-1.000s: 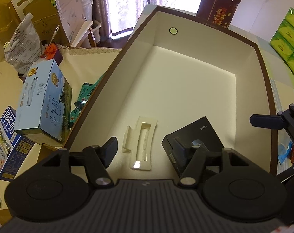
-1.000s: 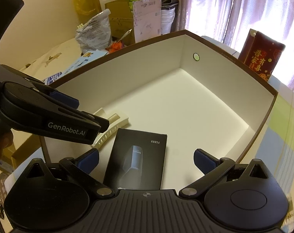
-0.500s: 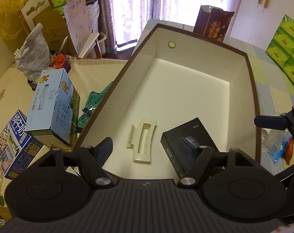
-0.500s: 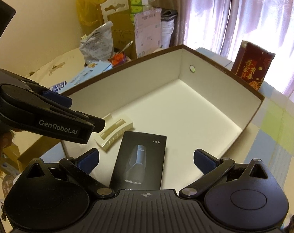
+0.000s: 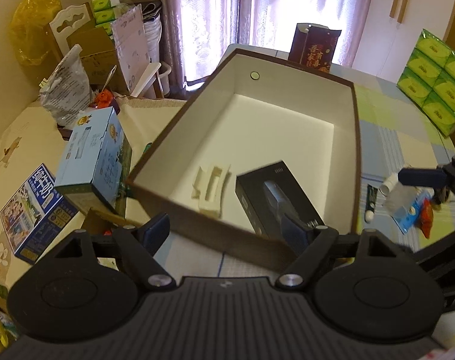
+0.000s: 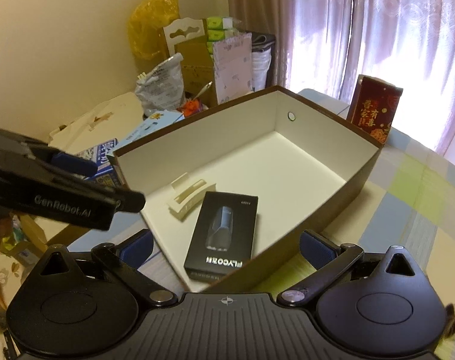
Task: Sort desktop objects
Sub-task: 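Open the left tool to drop the clip while the right tool releases the FLYCO box, then move both tools back toward the remaining items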
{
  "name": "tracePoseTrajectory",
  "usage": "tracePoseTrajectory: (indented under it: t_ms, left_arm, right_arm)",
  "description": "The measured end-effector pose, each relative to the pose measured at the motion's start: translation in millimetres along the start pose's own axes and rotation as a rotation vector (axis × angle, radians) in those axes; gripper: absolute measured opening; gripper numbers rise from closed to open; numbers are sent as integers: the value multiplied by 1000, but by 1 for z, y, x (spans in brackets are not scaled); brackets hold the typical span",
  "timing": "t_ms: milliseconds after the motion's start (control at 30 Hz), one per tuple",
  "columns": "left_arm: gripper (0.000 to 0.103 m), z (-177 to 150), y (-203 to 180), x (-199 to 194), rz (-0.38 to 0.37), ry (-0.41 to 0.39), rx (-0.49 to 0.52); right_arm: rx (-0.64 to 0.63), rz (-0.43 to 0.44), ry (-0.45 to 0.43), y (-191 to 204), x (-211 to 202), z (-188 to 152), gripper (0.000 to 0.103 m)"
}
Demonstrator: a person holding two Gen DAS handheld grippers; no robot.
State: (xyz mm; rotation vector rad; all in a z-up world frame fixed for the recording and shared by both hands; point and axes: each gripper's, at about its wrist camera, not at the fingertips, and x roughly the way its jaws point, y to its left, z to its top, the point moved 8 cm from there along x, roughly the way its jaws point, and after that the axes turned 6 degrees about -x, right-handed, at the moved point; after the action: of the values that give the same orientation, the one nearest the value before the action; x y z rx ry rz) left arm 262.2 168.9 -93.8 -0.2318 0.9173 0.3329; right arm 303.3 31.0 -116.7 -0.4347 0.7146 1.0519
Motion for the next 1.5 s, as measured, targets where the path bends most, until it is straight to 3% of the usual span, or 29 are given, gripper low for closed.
tracePoseTrajectory:
  t_ms: [400, 900, 1267, 1500]
  left_arm:
    - [80, -44, -27, -29, 7, 25, -23]
    - [80, -89, -70, -26, 25, 96, -31]
    - [80, -110, -123, -12, -30, 148, 13]
    - [80, -117, -159, -1, -80, 172, 68]
  right_arm:
    - [9, 53, -5, -9, -44, -35, 101]
    - [67, 85, 65, -34, -69, -95, 101]
    - [171, 20, 113, -81, -96, -139, 101]
    - [274, -87, 126, -121, -116, -167, 101]
